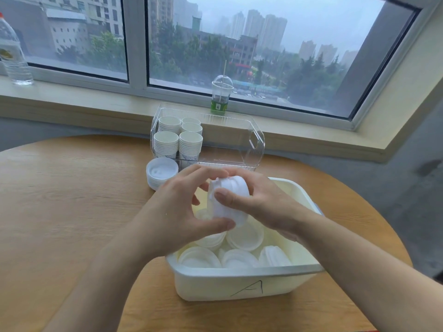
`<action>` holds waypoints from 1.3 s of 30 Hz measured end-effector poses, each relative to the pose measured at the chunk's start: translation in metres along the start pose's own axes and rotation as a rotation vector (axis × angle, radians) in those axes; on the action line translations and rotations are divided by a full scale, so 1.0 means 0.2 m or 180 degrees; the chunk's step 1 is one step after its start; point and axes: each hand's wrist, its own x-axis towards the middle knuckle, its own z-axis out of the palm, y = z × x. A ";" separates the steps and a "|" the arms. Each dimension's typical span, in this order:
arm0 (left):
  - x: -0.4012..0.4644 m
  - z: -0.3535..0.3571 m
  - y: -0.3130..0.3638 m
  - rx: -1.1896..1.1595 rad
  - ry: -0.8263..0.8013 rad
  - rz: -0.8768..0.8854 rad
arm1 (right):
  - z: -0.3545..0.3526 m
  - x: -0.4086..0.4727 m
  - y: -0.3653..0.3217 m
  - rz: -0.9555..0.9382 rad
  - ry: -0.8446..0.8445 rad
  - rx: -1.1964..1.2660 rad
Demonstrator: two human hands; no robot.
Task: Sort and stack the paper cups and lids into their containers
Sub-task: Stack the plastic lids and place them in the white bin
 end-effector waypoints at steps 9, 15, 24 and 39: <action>0.01 0.00 0.00 -0.0107 0.0048 0.0084 | 0.06 0.04 -0.04 0.0111 0.0075 -0.0069; 0.00 -0.01 -0.02 -0.0077 0.0242 0.0015 | 0.06 0.02 -0.03 0.0235 -0.0313 0.0611; -0.01 -0.03 0.00 -0.0647 0.0187 -0.0003 | -0.01 -0.04 -0.02 -0.0021 -0.0315 0.0994; -0.01 -0.03 0.04 -0.0910 0.0150 0.0096 | -0.06 -0.09 -0.04 -0.0440 0.0307 -0.0084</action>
